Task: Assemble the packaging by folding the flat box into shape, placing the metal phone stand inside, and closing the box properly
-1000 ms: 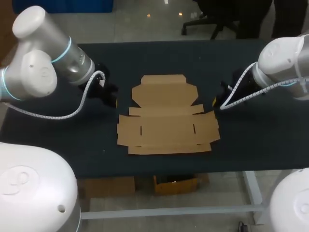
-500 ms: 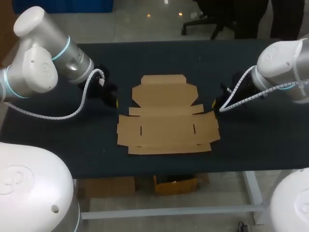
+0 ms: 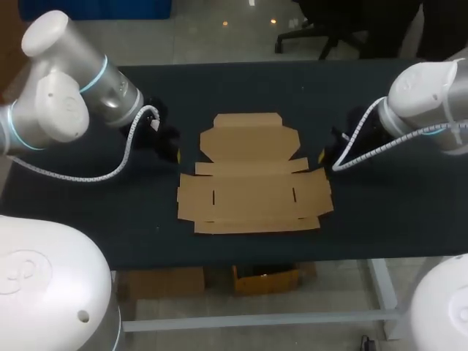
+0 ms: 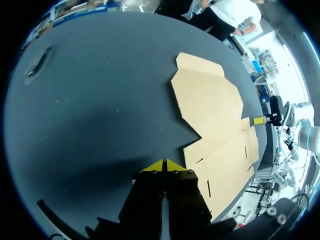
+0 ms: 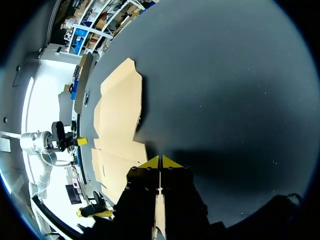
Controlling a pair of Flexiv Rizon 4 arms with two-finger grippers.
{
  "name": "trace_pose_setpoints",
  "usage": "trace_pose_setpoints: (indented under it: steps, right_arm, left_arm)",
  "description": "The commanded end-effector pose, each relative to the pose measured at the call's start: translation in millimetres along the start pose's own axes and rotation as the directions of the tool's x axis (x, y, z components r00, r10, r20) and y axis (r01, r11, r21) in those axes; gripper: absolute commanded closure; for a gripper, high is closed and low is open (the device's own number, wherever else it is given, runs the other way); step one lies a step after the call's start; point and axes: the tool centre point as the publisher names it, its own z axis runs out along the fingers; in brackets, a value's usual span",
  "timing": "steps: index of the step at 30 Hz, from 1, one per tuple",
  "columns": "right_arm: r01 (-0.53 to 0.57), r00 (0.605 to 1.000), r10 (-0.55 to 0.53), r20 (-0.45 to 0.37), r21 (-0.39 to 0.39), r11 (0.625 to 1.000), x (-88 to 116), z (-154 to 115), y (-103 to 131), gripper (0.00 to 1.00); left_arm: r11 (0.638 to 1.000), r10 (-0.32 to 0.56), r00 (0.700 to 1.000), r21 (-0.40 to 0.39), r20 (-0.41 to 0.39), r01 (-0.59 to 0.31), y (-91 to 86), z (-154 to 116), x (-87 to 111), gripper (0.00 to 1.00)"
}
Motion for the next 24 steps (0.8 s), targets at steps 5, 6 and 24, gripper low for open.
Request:
trace_pose_setpoints:
  steps: [5, 6, 24]
  right_arm:
    - [0.019, 0.999, -0.018, -0.042, 0.036, 0.999, -9.4, 6.3, 11.6, 1.00]
    - [0.024, 0.999, -0.022, -0.046, 0.039, 0.999, -10.2, 6.9, 12.1, 1.00]
    - [0.081, 0.994, -0.077, -0.073, 0.049, 0.996, -6.9, 16.4, 19.2, 1.00]
  left_arm:
    - [0.999, 0.034, 0.999, 0.014, -0.001, -0.034, -0.8, 9.9, 2.7, 1.00]
    - [0.999, 0.036, 0.999, 0.016, -0.004, -0.036, -0.7, 10.6, 2.9, 1.00]
    - [0.998, 0.044, 0.998, 0.042, -0.041, -0.043, 2.0, 22.9, 1.7, 1.00]
